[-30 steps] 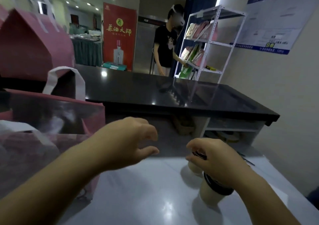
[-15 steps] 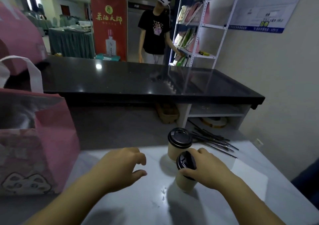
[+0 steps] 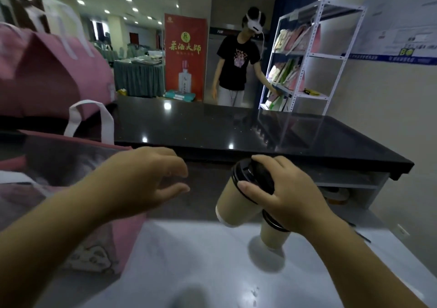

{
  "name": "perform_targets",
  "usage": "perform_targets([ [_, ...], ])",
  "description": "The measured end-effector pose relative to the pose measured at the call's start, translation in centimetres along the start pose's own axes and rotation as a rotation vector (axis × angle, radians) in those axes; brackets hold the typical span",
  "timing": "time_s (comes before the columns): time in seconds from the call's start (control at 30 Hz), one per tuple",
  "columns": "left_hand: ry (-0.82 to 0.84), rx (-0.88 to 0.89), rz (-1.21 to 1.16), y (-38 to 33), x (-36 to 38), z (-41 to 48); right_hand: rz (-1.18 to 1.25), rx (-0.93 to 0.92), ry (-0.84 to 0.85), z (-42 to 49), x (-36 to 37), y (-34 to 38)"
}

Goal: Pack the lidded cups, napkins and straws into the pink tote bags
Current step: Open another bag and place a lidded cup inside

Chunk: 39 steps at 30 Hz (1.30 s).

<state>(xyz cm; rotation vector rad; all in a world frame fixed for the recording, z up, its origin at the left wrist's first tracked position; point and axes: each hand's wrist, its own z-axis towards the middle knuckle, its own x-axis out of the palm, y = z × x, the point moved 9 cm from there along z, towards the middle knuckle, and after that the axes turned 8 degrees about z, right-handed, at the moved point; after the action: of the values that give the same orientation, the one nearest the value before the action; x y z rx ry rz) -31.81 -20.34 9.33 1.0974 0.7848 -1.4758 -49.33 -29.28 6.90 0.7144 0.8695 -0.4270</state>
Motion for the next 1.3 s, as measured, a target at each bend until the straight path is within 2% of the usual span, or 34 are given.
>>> perform_targets([
  [0.17, -0.11, -0.087, 0.074, 7.5, -5.3, -2.5, 0.104, -0.151, -0.099, 4.8, -0.6, 7.5],
  [0.5, -0.051, -0.206, 0.022, 24.1, -4.2, -8.8, 0.306, -0.264, -0.074, 12.6, 6.8, 21.0],
  [0.63, 0.054, -0.163, 0.029, 28.1, -0.6, -10.7, 0.286, -0.262, 0.013, 14.5, 11.5, 24.0],
  [0.77, 0.189, -0.083, 0.037, 29.9, 3.2, -11.6, 0.146, -0.302, 0.141, 15.2, 16.1, 25.8],
  [1.0, 0.176, -0.065, -0.036, 32.2, 4.2, -12.9, -0.038, -0.437, 0.469, 14.0, 21.1, 26.1],
  [1.2, 0.27, -0.092, -0.127, 31.8, 4.8, -14.3, -0.133, -0.567, 0.687, 12.8, 22.7, 26.4],
  [1.3, 0.323, -0.087, -0.147, 31.2, 5.1, -15.0, -0.144, -0.607, 0.738, 12.6, 24.0, 27.2],
])
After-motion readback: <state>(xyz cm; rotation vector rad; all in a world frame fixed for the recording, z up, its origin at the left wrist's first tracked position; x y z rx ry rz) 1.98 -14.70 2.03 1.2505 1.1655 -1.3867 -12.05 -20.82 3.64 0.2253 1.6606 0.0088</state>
